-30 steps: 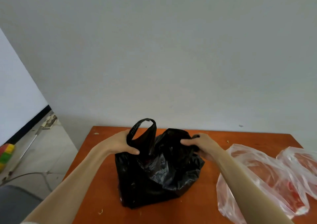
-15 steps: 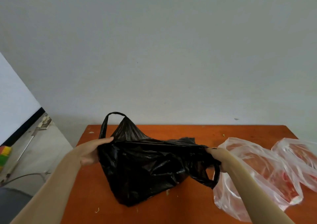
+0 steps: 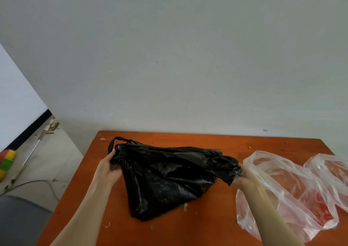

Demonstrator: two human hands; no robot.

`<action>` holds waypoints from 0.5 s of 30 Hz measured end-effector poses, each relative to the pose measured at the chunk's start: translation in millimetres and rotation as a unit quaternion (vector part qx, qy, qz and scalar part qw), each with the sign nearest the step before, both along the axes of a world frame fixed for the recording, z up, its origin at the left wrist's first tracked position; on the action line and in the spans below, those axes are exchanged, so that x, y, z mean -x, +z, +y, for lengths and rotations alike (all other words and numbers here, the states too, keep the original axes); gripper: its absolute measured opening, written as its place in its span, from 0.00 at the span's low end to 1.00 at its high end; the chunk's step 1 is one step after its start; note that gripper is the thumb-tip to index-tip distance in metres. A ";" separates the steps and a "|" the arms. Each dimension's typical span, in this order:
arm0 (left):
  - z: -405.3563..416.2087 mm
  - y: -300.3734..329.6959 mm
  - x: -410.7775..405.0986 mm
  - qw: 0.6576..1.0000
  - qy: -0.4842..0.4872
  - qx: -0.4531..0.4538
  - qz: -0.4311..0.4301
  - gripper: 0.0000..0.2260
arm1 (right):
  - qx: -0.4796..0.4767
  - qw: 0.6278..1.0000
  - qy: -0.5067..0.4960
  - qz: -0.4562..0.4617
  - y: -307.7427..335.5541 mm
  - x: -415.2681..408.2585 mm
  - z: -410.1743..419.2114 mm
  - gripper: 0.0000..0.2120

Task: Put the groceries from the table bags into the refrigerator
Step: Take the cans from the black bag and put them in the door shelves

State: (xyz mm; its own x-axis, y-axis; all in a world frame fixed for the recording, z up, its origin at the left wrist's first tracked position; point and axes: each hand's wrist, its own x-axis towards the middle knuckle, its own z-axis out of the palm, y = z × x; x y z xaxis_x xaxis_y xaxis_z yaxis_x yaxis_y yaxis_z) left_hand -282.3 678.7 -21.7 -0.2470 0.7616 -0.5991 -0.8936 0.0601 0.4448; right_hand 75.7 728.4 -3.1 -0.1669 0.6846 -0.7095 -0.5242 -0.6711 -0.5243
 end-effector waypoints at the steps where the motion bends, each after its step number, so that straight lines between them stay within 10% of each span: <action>1: 0.4 -2.3 0.9 1.000 0.015 0.005 -0.009 0.10 | 0.006 1.000 -0.006 -0.008 -10.4 -3.1 2.5 0.21; 3: 0.5 -5.8 0.8 0.998 0.040 0.008 -0.047 0.10 | 0.011 0.996 -0.065 0.062 -19.0 -6.2 6.7 0.09; 9: -20.2 -4.7 -5.7 0.999 -0.007 -0.008 0.039 0.11 | 0.040 0.979 -0.173 0.097 -37.7 -24.0 4.8 0.19; 13: -17.7 -2.3 3.6 0.953 -0.085 0.163 0.240 0.17 | -0.028 0.978 0.025 -0.207 -31.9 -28.1 -0.9 0.13; 15: -13.2 1.1 -5.9 0.833 -0.039 0.235 0.499 0.25 | -0.109 0.865 0.087 -0.482 -33.8 -17.8 -0.7 0.20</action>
